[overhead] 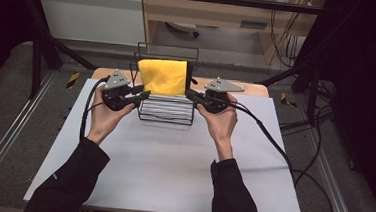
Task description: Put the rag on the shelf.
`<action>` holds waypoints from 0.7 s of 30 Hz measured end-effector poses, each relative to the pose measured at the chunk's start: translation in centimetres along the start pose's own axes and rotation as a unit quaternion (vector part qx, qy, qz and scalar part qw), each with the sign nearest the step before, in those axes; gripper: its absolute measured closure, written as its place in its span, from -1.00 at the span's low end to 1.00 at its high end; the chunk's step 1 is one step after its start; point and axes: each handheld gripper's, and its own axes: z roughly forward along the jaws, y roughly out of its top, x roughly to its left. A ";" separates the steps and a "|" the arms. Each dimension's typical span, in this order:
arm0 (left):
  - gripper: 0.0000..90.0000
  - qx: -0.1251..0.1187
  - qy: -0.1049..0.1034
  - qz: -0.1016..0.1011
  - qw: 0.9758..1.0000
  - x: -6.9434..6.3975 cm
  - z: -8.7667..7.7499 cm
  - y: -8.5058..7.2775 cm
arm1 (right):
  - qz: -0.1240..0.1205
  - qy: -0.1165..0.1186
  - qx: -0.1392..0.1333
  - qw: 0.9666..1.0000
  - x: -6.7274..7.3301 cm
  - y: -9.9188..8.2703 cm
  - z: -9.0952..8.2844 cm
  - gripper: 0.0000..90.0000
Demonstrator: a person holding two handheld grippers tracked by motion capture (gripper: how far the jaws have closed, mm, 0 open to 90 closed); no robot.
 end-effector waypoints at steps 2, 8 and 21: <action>0.69 0.001 0.007 0.007 1.000 0.0 0.2 -0.2 | 0.002 0.002 -0.004 1.000 -0.1 -0.2 0.0 0.98; 0.99 -0.006 0.013 0.008 1.000 0.2 0.0 -0.3 | 0.008 0.009 -0.008 1.000 0.2 -0.5 0.3 0.98; 0.66 0.001 -0.012 -0.026 1.000 0.6 -1.8 -0.7 | -0.016 0.003 -0.010 1.000 0.2 -0.6 -0.6 0.61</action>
